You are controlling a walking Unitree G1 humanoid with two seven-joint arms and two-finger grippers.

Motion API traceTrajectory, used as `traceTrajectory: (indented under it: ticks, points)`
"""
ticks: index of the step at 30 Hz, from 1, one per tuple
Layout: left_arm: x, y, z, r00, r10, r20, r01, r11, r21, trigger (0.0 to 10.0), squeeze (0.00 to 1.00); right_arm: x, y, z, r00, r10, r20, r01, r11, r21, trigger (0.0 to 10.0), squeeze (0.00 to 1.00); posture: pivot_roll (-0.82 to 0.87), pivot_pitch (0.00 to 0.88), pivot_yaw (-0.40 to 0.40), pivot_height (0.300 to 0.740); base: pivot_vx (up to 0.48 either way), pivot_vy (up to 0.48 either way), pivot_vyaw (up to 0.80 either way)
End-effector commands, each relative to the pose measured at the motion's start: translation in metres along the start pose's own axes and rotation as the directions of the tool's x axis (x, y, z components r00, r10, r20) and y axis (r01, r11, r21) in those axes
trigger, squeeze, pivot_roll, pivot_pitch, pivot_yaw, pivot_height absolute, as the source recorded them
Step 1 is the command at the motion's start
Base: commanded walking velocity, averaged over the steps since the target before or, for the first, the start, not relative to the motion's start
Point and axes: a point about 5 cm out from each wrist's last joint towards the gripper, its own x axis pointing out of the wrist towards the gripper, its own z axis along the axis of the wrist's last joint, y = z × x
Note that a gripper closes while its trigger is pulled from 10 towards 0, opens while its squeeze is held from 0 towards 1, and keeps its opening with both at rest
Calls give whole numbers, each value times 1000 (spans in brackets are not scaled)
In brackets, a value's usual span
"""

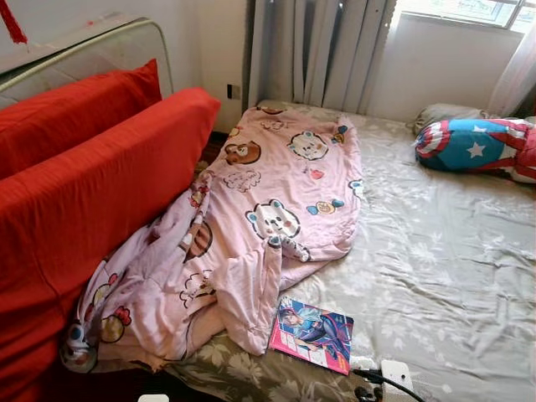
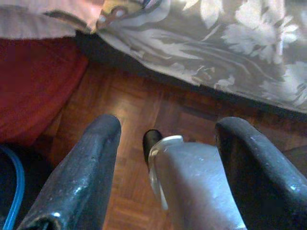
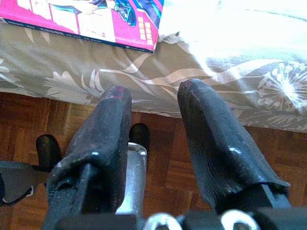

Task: Clean up the room

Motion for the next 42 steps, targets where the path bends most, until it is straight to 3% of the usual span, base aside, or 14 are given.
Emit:
traceTrajectory:
  ticks: [1,10,19,36,37,38,39,40,42]
  points:
    - [-2,-4,-2,1000,-24,11,24,1000,15,10000,0,-1,-2,-1,1000,-4,2,4,1000,11,10000,0,78,0,-111,740,0,0,0]
    - [-2,0,7,995,-70,76,64,995,81,10000,0,1,8,-3,1000,18,3,-18,1000,24,10000,0,81,0,-83,740,0,0,0]
    - [-3,4,10,988,-90,125,78,992,96,10000,0,0,17,-11,1000,27,-17,-26,999,44,10000,0,86,0,-67,740,0,0,0]
    - [-10,-1,23,944,-75,322,73,997,19,10000,0,1,16,-6,999,48,3,-48,999,26,10000,0,94,0,-90,740,0,0,0]
    - [4,-11,70,892,-88,444,101,995,-5,10000,0,1,16,-6,999,48,3,-48,999,25,10000,0,93,0,-92,740,0,0,0]
    - [4,-11,70,892,-88,444,101,995,-5,10000,0,1,16,-6,999,48,3,-48,999,25,10000,0,93,0,-92,740,0,0,0]
    - [12,-19,114,833,-99,545,121,993,-5,10000,0,1,16,-6,999,49,3,-49,999,24,10000,0,94,0,-92,740,0,0,0]
    - [9,-28,170,715,-106,692,114,993,34,10000,0,1,17,-6,999,51,4,-51,998,22,10000,0,95,0,-92,740,0,0,0]
    - [3,-31,179,665,-111,739,106,993,54,10000,0,1,17,-6,999,53,4,-54,998,21,10000,0,95,0,-92,740,0,0,0]
